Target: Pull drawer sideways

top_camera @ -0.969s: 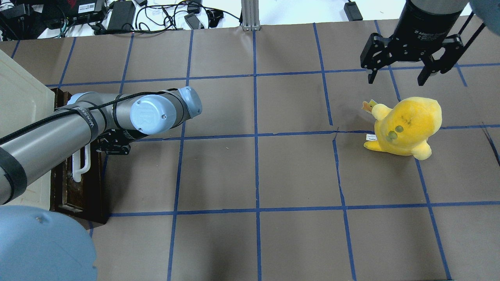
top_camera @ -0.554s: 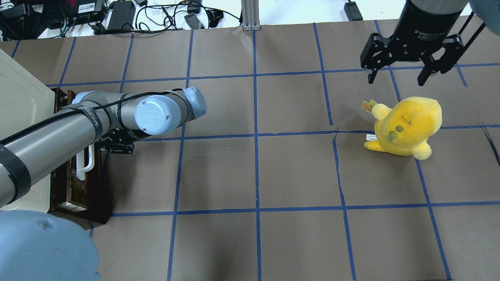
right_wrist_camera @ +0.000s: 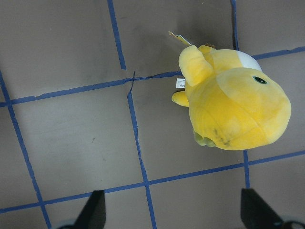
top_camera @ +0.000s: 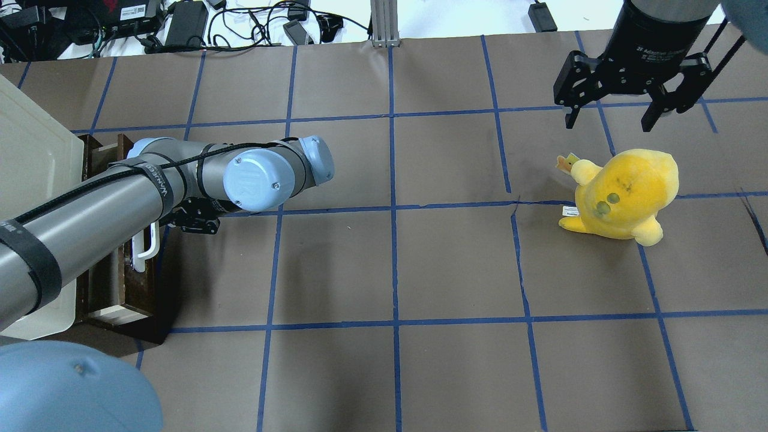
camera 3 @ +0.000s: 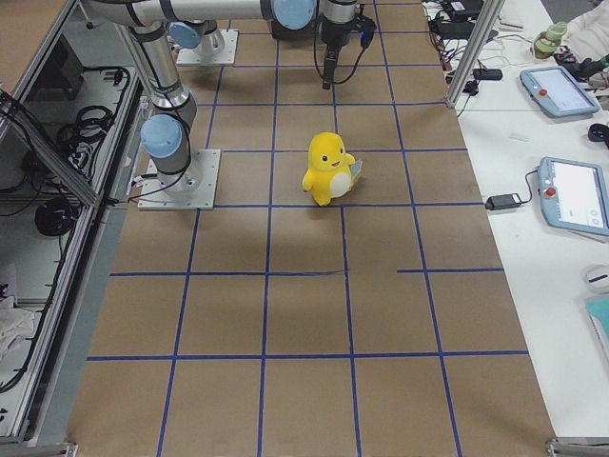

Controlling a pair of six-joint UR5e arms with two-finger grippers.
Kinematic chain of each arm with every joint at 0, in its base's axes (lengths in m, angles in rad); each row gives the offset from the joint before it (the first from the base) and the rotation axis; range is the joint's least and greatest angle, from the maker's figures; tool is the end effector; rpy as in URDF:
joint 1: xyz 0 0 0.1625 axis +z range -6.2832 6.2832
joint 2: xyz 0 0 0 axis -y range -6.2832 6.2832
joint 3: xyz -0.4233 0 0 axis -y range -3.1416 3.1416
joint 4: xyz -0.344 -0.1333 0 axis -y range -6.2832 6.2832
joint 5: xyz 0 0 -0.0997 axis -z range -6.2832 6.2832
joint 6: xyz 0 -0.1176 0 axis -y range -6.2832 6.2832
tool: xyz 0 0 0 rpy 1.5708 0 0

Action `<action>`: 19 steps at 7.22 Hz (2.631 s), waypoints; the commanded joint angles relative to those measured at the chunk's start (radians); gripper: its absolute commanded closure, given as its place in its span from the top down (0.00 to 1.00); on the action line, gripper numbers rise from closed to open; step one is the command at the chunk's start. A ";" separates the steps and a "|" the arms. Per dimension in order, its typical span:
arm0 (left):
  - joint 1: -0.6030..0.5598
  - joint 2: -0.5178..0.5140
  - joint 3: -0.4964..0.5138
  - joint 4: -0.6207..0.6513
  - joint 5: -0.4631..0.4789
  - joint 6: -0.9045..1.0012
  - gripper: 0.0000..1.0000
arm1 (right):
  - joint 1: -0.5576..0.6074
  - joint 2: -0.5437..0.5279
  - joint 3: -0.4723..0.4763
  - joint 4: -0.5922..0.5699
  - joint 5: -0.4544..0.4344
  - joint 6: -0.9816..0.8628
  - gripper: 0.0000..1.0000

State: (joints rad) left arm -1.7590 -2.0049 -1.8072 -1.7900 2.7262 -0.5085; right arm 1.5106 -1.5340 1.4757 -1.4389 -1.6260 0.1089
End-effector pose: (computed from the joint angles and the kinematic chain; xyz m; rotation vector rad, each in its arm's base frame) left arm -0.1138 -0.4603 0.2254 0.2597 1.8277 0.3976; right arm 0.0995 -0.4566 0.4811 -0.2572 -3.0719 -0.1114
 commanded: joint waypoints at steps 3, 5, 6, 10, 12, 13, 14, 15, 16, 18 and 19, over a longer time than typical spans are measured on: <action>-0.045 0.000 0.002 -0.003 -0.011 0.002 0.19 | 0.000 0.000 0.000 0.000 0.000 0.000 1.00; -0.068 -0.002 0.002 -0.002 -0.011 0.002 0.19 | 0.000 0.000 0.000 0.002 0.000 0.000 1.00; -0.076 0.002 0.002 -0.003 -0.010 0.002 0.19 | -0.001 0.000 0.000 0.000 0.000 0.000 1.00; -0.074 0.009 0.023 -0.002 -0.011 0.021 0.77 | 0.000 0.000 0.000 0.000 0.000 0.000 1.00; -0.070 0.038 0.051 0.004 -0.098 0.021 1.00 | 0.000 0.000 0.000 0.000 0.000 0.000 1.00; -0.066 0.060 0.105 0.003 -0.218 0.033 1.00 | 0.000 0.000 0.000 0.000 0.000 0.000 1.00; -0.065 0.092 0.183 0.003 -0.399 0.095 1.00 | 0.000 0.000 0.000 0.002 0.000 0.000 1.00; -0.060 0.130 0.251 0.001 -0.559 0.138 1.00 | 0.000 0.000 0.000 0.000 0.000 0.000 1.00; -0.038 0.173 0.305 0.003 -0.730 0.197 1.00 | 0.000 0.000 0.000 0.000 0.000 0.000 1.00; 0.019 0.273 0.360 0.014 -1.059 0.229 1.00 | 0.000 0.000 0.000 0.002 0.000 0.000 1.00; 0.024 0.331 0.377 0.085 -1.133 0.255 1.00 | 0.000 0.000 0.000 0.000 0.000 0.000 1.00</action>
State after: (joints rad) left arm -1.7931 -2.0084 -1.8055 -1.7920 2.7119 -0.5068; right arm 1.5110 -1.5340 1.4757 -1.4382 -1.6260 0.1089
